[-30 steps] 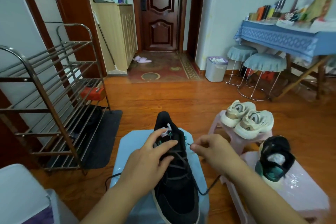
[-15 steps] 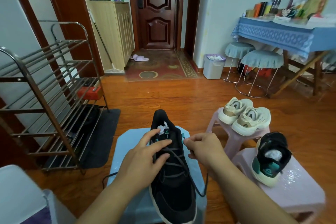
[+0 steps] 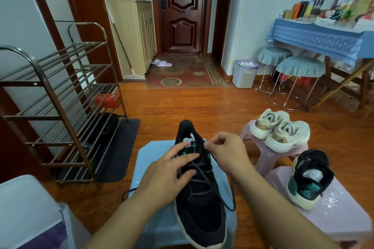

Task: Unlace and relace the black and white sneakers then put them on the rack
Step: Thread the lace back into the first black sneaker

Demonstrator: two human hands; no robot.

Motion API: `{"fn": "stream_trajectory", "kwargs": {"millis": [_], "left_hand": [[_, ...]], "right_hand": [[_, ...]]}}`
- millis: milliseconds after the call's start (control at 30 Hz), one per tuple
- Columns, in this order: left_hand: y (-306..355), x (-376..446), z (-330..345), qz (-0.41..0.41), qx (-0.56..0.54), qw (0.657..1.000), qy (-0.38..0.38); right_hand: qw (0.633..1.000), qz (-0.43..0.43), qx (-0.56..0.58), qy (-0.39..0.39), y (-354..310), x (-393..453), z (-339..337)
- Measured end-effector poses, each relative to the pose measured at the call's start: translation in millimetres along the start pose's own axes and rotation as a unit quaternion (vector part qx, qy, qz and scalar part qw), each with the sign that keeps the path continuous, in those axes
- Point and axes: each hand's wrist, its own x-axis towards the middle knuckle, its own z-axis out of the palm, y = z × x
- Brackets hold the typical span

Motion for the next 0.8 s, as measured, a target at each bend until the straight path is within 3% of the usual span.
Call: {"fn": "stream_trajectory", "kwargs": {"millis": [33, 100, 133, 200, 233, 267, 300, 333, 433, 500, 700, 767, 800], "left_hand": [[0.1, 0.1, -0.5, 0.0, 0.0, 1.0, -0.004], [1.3, -0.6, -1.7, -0.005, -0.001, 1.0, -0.01], [1.8, -1.2, -2.5, -0.008, -0.001, 1.0, -0.013], [2.4, -2.9, -3.2, -0.013, -0.004, 1.0, -0.019], [2.7, -3.6, -3.6, -0.015, -0.006, 1.0, -0.021], [2.2, -4.0, -3.6, -0.016, -0.009, 1.0, -0.021], [2.0, -4.3, -3.6, -0.017, -0.01, 1.0, -0.02], [1.8, -4.6, -3.2, -0.018, -0.01, 1.0, -0.018], [1.6, -3.6, -2.0, -0.018, -0.012, 1.0, -0.014], [1.3, -2.5, -1.4, -0.015, -0.012, 1.0, -0.008], [2.9, -1.2, 0.3, -0.018, -0.007, 1.0, -0.006], [3.4, -1.7, -1.8, -0.02, -0.012, 1.0, -0.008], [3.6, -2.1, -2.4, -0.018, -0.017, 1.0, -0.003]], "right_hand": [[1.0, 0.003, 0.016, -0.002, -4.7, 3.1, -1.9], [0.98, 0.054, 0.188, 0.03, -9.7, 17.2, -18.3], [0.933, 0.092, 0.339, 0.073, -10.8, 25.2, -34.8], [0.782, 0.133, 0.583, 0.177, 2.6, 33.6, -75.6], [0.759, 0.125, 0.603, 0.214, 15.4, 31.6, -91.9], [0.788, 0.136, 0.556, 0.226, 27.0, 28.0, -100.2], [0.841, 0.159, 0.47, 0.215, 41.3, 26.3, -99.7], [0.883, 0.179, 0.395, 0.176, 53.2, 25.1, -93.0], [0.934, 0.24, 0.259, -0.053, 49.3, 19.9, -58.8], [0.945, 0.232, 0.175, -0.149, 26.5, 16.4, -38.0], [0.985, 0.096, 0.091, -0.113, 7.7, 14.1, -4.9], [0.975, 0.089, 0.197, -0.045, 3.7, 21.3, -15.6], [0.945, 0.104, 0.309, 0.009, 4.0, 27.2, -25.9]]}}
